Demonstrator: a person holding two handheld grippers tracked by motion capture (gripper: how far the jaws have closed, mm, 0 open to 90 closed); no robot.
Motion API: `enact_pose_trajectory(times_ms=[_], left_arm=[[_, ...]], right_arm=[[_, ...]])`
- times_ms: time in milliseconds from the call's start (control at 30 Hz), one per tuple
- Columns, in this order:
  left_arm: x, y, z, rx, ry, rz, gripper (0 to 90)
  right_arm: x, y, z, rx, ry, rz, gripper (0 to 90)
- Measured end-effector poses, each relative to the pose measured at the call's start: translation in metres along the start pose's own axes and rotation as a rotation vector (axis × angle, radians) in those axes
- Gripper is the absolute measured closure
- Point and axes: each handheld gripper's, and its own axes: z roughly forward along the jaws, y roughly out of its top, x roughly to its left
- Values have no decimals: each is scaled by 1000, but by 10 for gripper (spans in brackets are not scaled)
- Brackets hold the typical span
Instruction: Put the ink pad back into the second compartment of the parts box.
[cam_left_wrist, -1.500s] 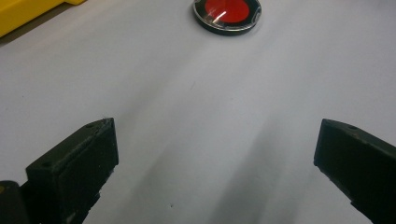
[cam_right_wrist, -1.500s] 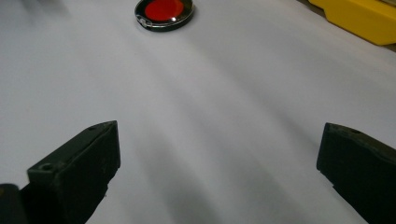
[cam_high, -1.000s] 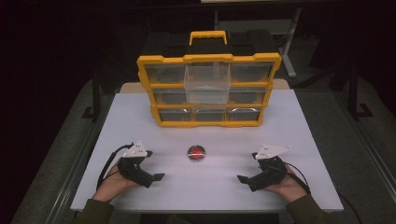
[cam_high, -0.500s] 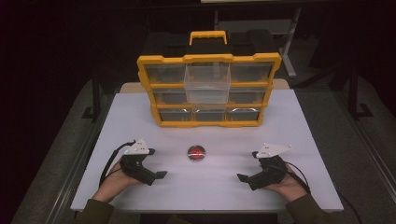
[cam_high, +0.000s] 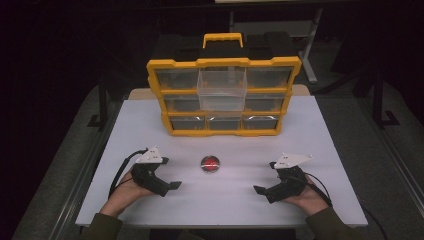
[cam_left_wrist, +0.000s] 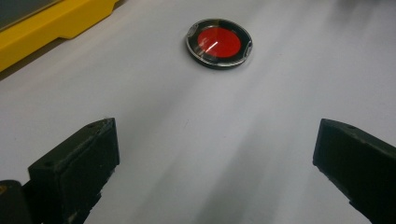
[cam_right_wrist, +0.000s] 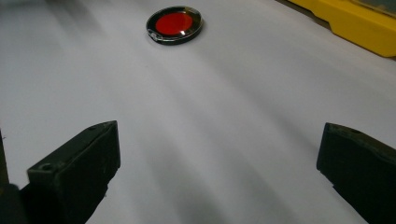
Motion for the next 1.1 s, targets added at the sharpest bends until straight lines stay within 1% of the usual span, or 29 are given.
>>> enact_pose_trajectory(times_ms=[267, 433, 867, 1100], left_arm=[[1, 4, 1, -9, -4, 0, 0], [1, 9, 3, -10, -9, 14, 0], [1, 14, 5, -13, -19, 16, 0], [0, 19, 8, -16, -27, 24, 0]], right_arm=[[0, 1, 1, -3, 3, -3, 0], [0, 1, 2, -2, 5, -10, 0], [1, 1, 1, -5, 6, -12, 0], [1, 1, 1, -5, 8, -15, 0]])
